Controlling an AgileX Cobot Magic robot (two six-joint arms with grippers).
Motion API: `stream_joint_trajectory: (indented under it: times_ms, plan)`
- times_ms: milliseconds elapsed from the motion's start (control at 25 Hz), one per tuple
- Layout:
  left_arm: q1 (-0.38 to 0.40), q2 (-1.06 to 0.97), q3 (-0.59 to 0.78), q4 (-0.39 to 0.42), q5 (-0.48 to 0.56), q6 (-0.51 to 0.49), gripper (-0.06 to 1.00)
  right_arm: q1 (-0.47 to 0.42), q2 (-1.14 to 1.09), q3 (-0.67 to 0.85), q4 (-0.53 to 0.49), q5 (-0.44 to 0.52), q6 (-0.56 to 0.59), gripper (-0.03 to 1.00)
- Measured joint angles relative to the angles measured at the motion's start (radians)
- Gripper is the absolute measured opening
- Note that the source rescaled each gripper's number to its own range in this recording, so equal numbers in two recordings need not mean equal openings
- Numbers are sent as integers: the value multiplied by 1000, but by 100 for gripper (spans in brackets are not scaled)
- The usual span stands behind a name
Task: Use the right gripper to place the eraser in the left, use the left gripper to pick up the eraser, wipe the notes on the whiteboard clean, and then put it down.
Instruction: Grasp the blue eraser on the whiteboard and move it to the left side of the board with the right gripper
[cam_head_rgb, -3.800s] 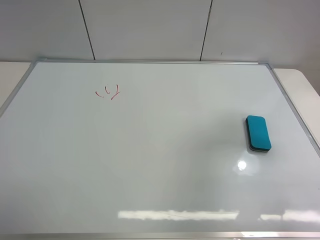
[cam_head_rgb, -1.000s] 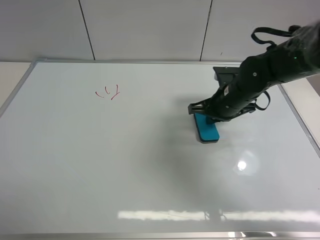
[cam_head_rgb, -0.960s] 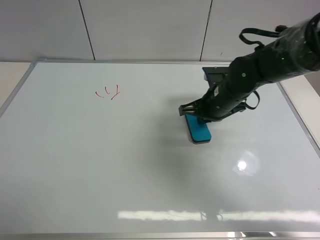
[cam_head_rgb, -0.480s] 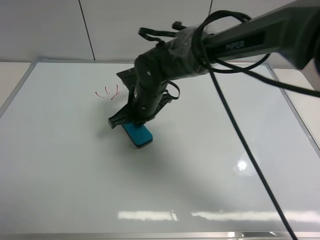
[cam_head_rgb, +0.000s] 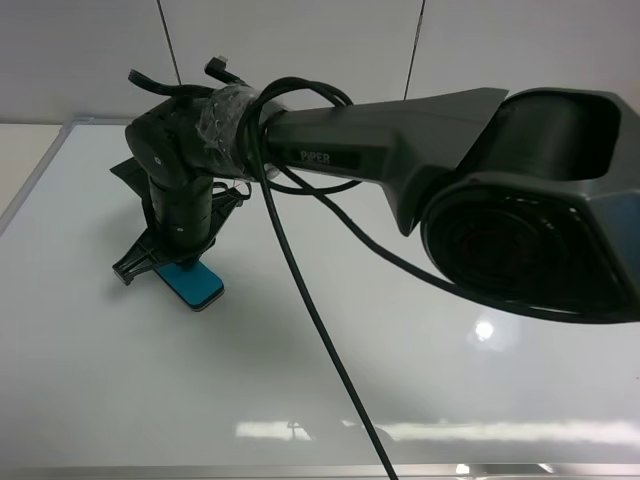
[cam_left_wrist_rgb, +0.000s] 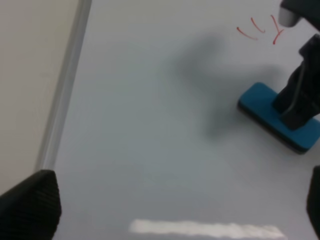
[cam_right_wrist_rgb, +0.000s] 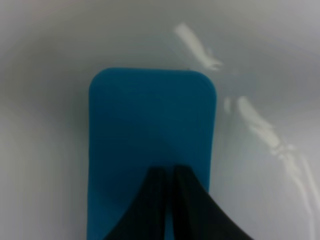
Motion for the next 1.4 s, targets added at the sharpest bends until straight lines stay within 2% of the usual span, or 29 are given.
stream_joint_trajectory:
  times_ms: [160,360,440,640,720,1000,1240,1400]
  plan:
    - [0,0,0,0,0,0,100,16,13,-21,0,-2,21,0]
    - [0,0,0,0,0,0,100,17,17,-24,0,-7,210,3]
    - [0,0,0,0,0,0,100,18,17,-24,0,-14,270,9]
    - [0,0,0,0,0,0,100,22,21,-24,46,-62,404,35]
    - [0,0,0,0,0,0,100,22,21,-24,77,-97,418,40]
    - [0,0,0,0,0,0,100,22,23,-24,113,-167,431,43]
    - [0,0,0,0,0,0,100,22,18,-13,153,-244,526,43]
    - [0,0,0,0,0,0,100,22,-3,-1,152,-261,547,43]
